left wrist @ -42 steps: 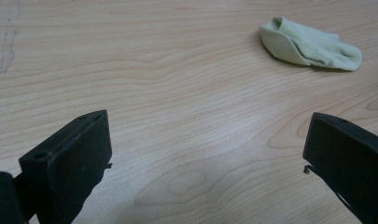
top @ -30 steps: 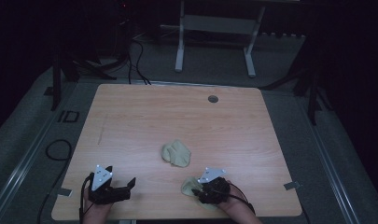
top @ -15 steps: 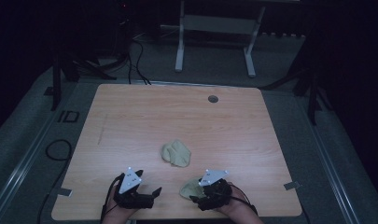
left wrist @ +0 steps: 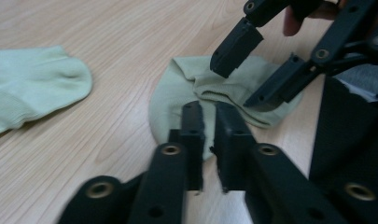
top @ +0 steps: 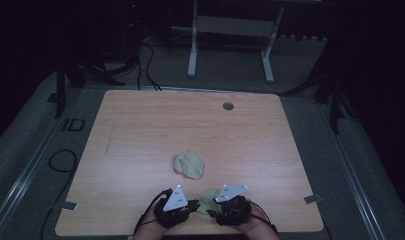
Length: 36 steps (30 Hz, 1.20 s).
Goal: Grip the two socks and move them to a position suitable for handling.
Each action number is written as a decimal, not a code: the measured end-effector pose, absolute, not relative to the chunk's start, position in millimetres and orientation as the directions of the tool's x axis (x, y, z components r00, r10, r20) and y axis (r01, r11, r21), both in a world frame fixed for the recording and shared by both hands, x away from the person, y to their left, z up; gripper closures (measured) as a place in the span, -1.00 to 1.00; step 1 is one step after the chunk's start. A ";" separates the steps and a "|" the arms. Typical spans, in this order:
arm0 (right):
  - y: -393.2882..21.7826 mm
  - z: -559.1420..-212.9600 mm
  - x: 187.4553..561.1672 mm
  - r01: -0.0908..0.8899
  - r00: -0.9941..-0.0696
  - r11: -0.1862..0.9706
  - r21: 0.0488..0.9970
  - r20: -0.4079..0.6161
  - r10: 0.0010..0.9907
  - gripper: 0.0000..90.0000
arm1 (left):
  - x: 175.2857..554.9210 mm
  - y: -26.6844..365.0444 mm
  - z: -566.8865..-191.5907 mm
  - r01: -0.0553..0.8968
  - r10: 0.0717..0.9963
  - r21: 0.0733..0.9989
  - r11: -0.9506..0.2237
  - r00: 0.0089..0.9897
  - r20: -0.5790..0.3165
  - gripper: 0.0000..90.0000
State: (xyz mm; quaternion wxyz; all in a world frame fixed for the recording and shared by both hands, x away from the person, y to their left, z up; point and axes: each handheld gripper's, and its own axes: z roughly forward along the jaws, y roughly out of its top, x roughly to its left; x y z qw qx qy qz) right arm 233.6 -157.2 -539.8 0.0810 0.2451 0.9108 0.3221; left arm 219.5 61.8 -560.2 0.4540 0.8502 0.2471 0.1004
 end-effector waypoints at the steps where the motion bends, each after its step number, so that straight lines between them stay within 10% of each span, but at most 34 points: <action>1: -156.3 -539.9 233.9 0.394 -0.866 0.675 0.624 0.006 0.499 0.31 | 221.8 58.3 -561.3 0.331 0.510 0.810 -0.485 0.859 -0.046 0.91; 17: -152.8 -544.7 231.5 0.394 -0.870 0.708 0.586 -0.010 0.493 0.84 | 233.9 47.9 -573.1 0.361 0.512 0.739 -0.568 0.859 -0.026 0.98; 36: -240.8 -524.8 249.4 0.544 -0.729 0.536 0.646 0.046 0.683 0.82 | 233.7 45.6 -573.1 0.348 0.510 0.740 -0.575 0.860 -0.008 0.98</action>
